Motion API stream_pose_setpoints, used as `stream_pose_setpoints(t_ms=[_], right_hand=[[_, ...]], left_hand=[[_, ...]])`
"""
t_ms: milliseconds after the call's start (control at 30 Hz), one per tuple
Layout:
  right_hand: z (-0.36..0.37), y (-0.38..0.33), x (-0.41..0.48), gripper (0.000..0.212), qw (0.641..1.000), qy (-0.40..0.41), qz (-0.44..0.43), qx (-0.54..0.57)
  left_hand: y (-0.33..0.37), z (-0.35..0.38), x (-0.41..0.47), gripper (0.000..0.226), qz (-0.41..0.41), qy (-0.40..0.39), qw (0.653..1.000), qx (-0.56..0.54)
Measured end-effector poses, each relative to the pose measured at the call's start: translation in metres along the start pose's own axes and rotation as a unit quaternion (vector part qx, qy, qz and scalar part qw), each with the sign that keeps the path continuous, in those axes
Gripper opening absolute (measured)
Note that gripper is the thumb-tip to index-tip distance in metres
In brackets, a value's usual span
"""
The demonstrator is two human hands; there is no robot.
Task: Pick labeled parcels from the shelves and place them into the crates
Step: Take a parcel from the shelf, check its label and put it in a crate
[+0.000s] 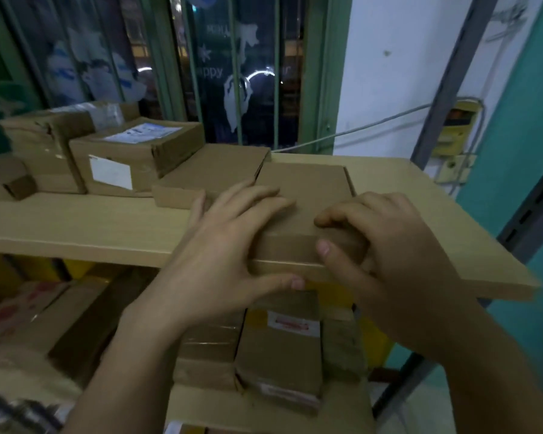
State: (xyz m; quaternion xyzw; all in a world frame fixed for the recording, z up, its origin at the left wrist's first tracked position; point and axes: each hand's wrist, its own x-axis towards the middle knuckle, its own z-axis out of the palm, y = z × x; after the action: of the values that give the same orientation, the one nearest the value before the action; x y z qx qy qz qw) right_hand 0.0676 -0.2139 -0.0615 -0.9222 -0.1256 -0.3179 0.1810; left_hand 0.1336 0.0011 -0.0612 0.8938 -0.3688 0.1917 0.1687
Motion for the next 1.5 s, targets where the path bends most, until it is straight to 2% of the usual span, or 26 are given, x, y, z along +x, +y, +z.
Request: stream_pose_setpoints(t_ms=[67,133,300,500,667,733,800,867,1000,1100,1267,1433,1500], right_hand=[[-0.008,0.005,-0.008,0.032,0.997,0.022,-0.023,0.071],[-0.013,0.015,-0.015,0.033,0.991,0.019,-0.029,0.128],[-0.021,0.038,-0.024,0.068,0.982,-0.040,-0.086,0.164],[-0.013,0.037,-0.018,0.072,0.968,0.085,-0.051,0.231],[-0.019,0.036,-0.006,0.060,0.952,0.155,-0.034,0.262],[-0.025,0.037,-0.002,0.058,0.943,0.156,-0.041,0.291],[-0.029,0.035,0.001,0.058,0.930,0.155,-0.053,0.331],[-0.029,0.033,0.002,0.053,0.921,0.165,-0.068,0.346],[-0.027,0.031,0.000,0.045,0.884,0.158,-0.041,0.438],[-0.028,0.031,-0.002,0.044,0.861,0.159,-0.025,0.483],[-0.033,0.034,0.002,0.042,0.857,0.168,-0.014,0.488],[-0.033,0.034,0.005,0.041,0.854,0.167,-0.002,0.493],[-0.032,0.034,0.006,0.041,0.858,0.166,-0.007,0.486]], left_hand=[[0.013,0.007,-0.001,0.075,0.027,0.043,0.999,-0.011],[0.025,0.014,-0.004,0.060,0.035,0.102,0.994,-0.016],[0.054,0.022,-0.020,0.038,0.003,0.243,0.969,-0.047],[0.078,0.018,-0.035,0.030,-0.017,0.384,0.918,-0.098],[0.084,0.008,-0.048,0.026,-0.074,0.463,0.871,-0.144],[0.086,0.004,-0.048,0.032,-0.089,0.473,0.850,-0.215],[0.086,0.001,-0.051,0.028,-0.090,0.482,0.833,-0.256],[0.087,-0.001,-0.055,0.017,-0.104,0.504,0.824,-0.235],[0.088,0.000,-0.061,0.016,-0.147,0.514,0.812,-0.232],[0.092,0.001,-0.063,0.014,-0.140,0.501,0.816,-0.250],[0.099,0.002,-0.063,0.012,-0.139,0.477,0.812,-0.307],[0.097,0.002,-0.068,0.026,-0.150,0.461,0.774,-0.408],[0.097,0.002,-0.069,0.033,-0.155,0.458,0.771,-0.415]])
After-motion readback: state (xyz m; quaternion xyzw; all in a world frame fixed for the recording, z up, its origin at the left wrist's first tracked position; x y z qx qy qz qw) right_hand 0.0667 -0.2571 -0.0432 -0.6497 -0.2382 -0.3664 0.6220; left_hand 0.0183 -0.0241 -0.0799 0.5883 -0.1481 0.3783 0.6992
